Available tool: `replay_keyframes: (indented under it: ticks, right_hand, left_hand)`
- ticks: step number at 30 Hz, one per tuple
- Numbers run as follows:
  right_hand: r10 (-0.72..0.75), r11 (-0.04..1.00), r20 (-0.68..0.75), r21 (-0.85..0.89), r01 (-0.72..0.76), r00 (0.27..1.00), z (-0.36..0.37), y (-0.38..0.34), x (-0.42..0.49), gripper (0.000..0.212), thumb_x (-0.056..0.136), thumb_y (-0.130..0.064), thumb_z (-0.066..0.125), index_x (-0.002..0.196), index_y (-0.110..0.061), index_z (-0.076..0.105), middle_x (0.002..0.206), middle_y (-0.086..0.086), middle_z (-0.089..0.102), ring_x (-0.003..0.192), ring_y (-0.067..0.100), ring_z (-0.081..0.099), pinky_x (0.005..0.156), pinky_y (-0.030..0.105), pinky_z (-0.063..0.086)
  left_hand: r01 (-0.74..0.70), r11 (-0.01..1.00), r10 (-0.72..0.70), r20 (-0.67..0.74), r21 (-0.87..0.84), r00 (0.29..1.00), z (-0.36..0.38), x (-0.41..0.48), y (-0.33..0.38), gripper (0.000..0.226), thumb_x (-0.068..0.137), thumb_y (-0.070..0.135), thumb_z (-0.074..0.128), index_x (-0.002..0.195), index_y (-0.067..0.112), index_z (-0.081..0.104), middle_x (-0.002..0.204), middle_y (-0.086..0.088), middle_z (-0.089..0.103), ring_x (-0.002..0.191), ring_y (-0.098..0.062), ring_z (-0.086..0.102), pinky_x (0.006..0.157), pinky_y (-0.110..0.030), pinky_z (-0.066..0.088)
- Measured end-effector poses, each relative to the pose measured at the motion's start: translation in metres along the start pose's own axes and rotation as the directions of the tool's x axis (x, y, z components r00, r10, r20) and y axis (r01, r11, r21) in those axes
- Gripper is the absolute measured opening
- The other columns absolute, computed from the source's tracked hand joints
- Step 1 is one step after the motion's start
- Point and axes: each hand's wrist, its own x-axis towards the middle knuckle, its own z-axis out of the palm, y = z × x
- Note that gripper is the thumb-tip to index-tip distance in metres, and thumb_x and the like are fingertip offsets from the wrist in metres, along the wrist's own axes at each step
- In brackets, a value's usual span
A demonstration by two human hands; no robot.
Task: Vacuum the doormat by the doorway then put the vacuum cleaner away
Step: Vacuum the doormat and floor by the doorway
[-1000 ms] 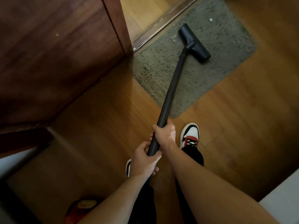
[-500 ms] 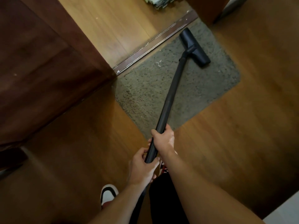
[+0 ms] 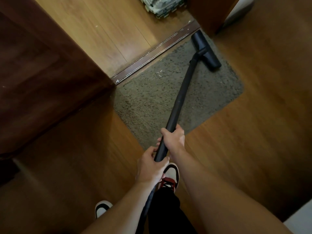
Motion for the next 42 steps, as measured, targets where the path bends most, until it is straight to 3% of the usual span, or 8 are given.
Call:
replay_keyframes:
  ticks: [7, 13, 22, 26, 34, 39, 42]
  right_hand:
    - [0.004, 0.997, 0.005, -0.073, -0.004, 1.000, 0.010, 0.024, -0.033, 0.029, 0.093, -0.011, 0.064, 0.116, -0.011, 0.046, 0.080, 0.013, 0.066, 0.044, 0.011, 0.064, 0.043, 0.024, 0.050]
    - [0.005, 0.993, 0.002, -0.117, -0.005, 1.000, 0.043, 0.073, -0.076, 0.029, 0.092, -0.013, 0.066, 0.113, -0.012, 0.046, 0.074, 0.010, 0.066, 0.045, 0.011, 0.064, 0.042, 0.023, 0.049]
    - [-0.060, 0.998, 0.054, 0.020, 0.059, 0.997, 0.104, 0.152, -0.131, 0.026, 0.089, -0.003, 0.069, 0.099, -0.018, 0.050, 0.071, 0.012, 0.059, 0.050, 0.019, 0.063, 0.054, 0.040, 0.059]
    - [-0.052, 0.998, 0.065, 0.043, 0.050, 0.997, 0.129, 0.182, -0.146, 0.034, 0.089, -0.004, 0.068, 0.115, -0.013, 0.049, 0.073, 0.012, 0.058, 0.050, 0.020, 0.063, 0.053, 0.041, 0.059]
    - [-0.025, 0.998, 0.069, 0.066, 0.021, 0.997, 0.163, 0.212, -0.167, 0.041, 0.089, -0.003, 0.069, 0.124, -0.012, 0.050, 0.070, 0.008, 0.060, 0.047, 0.015, 0.061, 0.049, 0.032, 0.055]
    - [-0.004, 0.998, 0.092, 0.062, -0.002, 0.996, 0.171, 0.212, -0.176, 0.047, 0.089, -0.003, 0.067, 0.128, -0.020, 0.047, 0.074, 0.011, 0.061, 0.049, 0.017, 0.062, 0.049, 0.033, 0.056]
    - [0.004, 0.999, 0.096, 0.053, -0.009, 0.995, 0.168, 0.204, -0.172, 0.047, 0.088, -0.003, 0.067, 0.128, -0.018, 0.048, 0.075, 0.012, 0.062, 0.049, 0.017, 0.062, 0.049, 0.032, 0.056]
  left_hand:
    - [0.025, 1.000, -0.025, 0.017, 0.015, 1.000, -0.020, -0.029, -0.025, 0.015, 0.085, 0.030, 0.078, 0.089, 0.030, 0.063, 0.074, -0.004, 0.071, 0.050, -0.023, 0.068, 0.044, -0.025, 0.051]
    - [0.065, 0.998, -0.065, -0.007, 0.021, 0.998, -0.051, -0.059, -0.081, 0.021, 0.086, 0.032, 0.077, 0.093, 0.040, 0.059, 0.080, 0.001, 0.071, 0.050, -0.017, 0.068, 0.044, -0.023, 0.052]
    - [0.043, 0.999, -0.043, -0.016, -0.010, 0.999, -0.105, -0.094, -0.168, 0.019, 0.087, 0.030, 0.075, 0.101, 0.034, 0.064, 0.077, 0.003, 0.071, 0.049, -0.017, 0.068, 0.045, -0.027, 0.055]
    - [0.039, 0.999, -0.040, -0.028, -0.011, 0.999, -0.127, -0.104, -0.199, 0.019, 0.087, 0.026, 0.075, 0.104, 0.030, 0.066, 0.075, 0.003, 0.070, 0.050, -0.019, 0.069, 0.047, -0.027, 0.056]
    - [0.094, 0.995, -0.094, -0.004, -0.023, 0.996, -0.159, -0.107, -0.244, 0.023, 0.086, 0.025, 0.075, 0.107, 0.032, 0.067, 0.074, -0.009, 0.072, 0.055, -0.023, 0.069, 0.050, -0.031, 0.055]
    - [0.126, 0.989, -0.125, 0.020, -0.077, 0.992, -0.170, -0.114, -0.241, 0.019, 0.088, 0.021, 0.075, 0.102, 0.031, 0.065, 0.084, -0.014, 0.073, 0.054, -0.020, 0.065, 0.052, -0.030, 0.053]
    - [0.140, 0.985, -0.137, 0.033, -0.102, 0.990, -0.167, -0.110, -0.234, 0.020, 0.088, 0.021, 0.075, 0.104, 0.030, 0.066, 0.079, -0.017, 0.072, 0.055, -0.022, 0.065, 0.053, -0.031, 0.053]
